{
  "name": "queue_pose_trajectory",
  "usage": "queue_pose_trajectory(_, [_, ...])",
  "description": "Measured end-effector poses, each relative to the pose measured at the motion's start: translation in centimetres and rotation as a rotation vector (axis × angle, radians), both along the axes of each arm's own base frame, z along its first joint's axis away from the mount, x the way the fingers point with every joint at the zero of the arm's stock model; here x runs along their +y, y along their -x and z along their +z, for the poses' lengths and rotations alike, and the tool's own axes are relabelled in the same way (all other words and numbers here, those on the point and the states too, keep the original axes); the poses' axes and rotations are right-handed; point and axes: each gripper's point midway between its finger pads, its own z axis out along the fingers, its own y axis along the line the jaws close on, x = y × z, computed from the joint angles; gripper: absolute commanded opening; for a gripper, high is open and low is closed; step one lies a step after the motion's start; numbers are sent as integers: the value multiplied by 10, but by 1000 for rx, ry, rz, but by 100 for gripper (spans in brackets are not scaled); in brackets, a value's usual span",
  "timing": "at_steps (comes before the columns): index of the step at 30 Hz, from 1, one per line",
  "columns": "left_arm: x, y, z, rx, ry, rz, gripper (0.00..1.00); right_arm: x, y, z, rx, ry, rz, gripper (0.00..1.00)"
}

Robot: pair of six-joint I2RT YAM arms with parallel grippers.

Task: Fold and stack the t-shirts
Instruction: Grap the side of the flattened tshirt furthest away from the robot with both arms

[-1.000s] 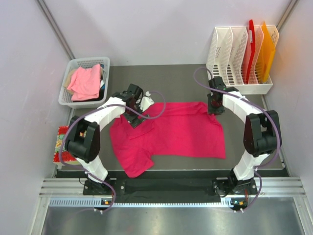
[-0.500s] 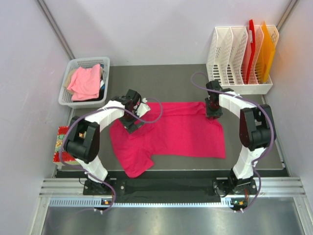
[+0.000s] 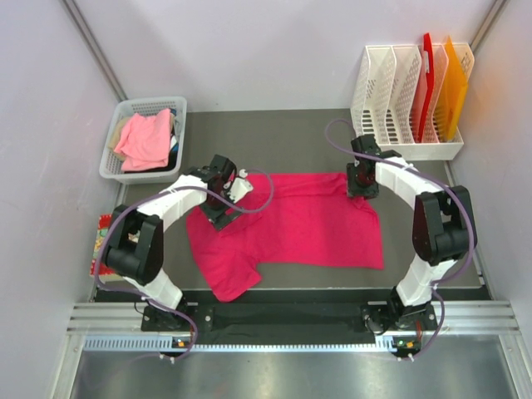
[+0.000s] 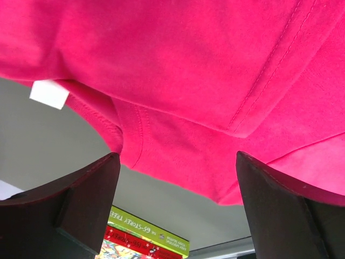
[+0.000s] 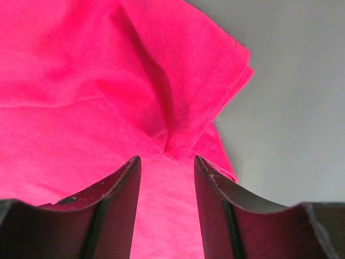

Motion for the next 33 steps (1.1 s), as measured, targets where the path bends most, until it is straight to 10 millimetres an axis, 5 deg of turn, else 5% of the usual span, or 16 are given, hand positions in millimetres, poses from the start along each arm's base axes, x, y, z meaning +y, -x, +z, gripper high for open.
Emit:
queue_pose_trajectory(21, [-10,9,-29,89,-23,-4,79,3,-2,-30,74,30,14,34])
queue_pose_trajectory(33, [-10,4,-31,69,-22,-15,42,5,-21,-19,33,42,17,8])
